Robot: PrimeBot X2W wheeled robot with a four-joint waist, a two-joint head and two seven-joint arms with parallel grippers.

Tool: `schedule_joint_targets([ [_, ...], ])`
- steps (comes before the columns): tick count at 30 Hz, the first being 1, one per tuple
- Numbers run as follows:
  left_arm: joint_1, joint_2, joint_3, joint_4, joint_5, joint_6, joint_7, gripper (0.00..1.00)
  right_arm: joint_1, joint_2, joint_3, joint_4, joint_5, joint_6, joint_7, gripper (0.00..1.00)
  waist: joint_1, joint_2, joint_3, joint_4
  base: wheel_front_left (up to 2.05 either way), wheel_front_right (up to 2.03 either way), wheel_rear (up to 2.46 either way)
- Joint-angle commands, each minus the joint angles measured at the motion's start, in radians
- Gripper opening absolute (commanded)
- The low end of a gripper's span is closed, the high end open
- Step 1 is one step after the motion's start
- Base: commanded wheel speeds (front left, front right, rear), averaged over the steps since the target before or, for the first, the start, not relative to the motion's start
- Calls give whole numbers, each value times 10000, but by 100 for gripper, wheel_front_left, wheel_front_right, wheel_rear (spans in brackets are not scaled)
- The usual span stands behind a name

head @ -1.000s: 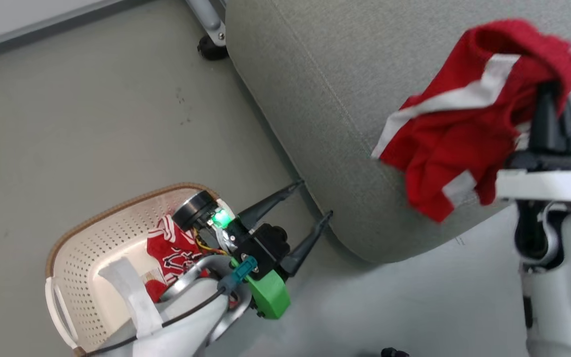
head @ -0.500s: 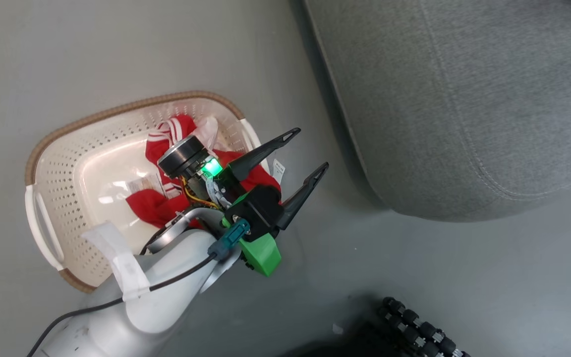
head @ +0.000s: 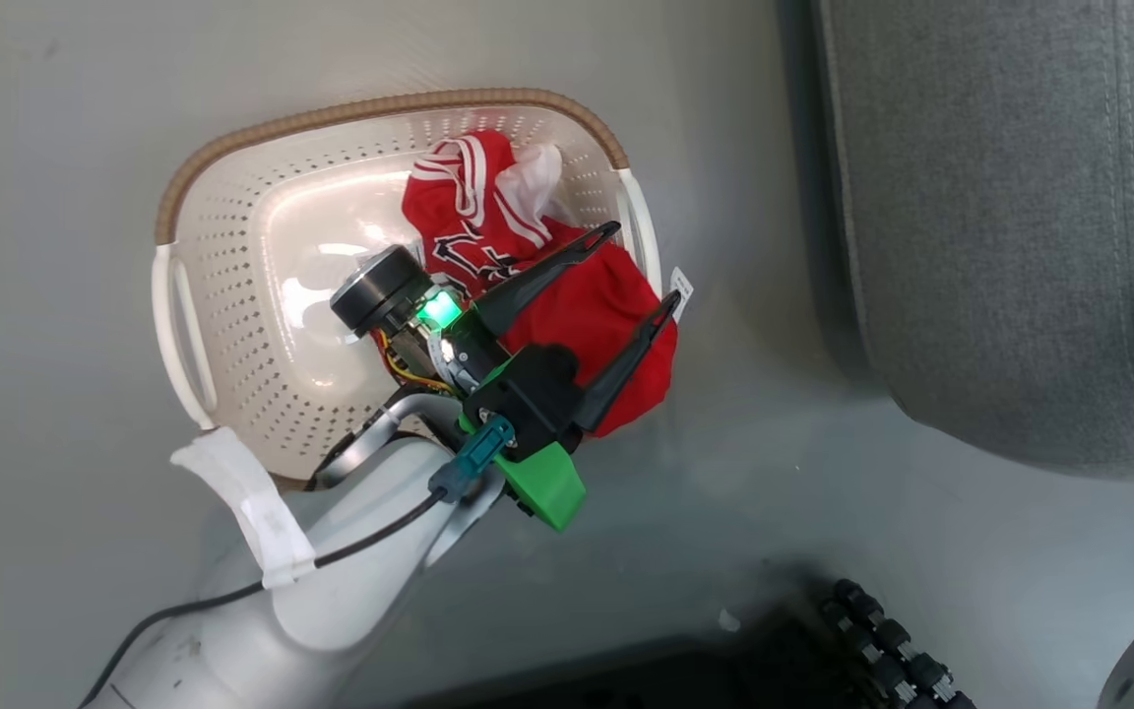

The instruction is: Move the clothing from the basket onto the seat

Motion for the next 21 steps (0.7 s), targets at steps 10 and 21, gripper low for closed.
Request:
schedule_joint_targets([
  [10,1969,-728,1381,-366,-520,405,-36,100,3514,688,1900,-1781,-40,-4,-34,100,-2,0,-2815,841,0,0,0],
  [21,4768,-1266,3444,-702,-475,561,-36,100,5739,914,3637,-1929,-660,-4,-34,100,-2,0,-6027,1876,0,0,0],
])
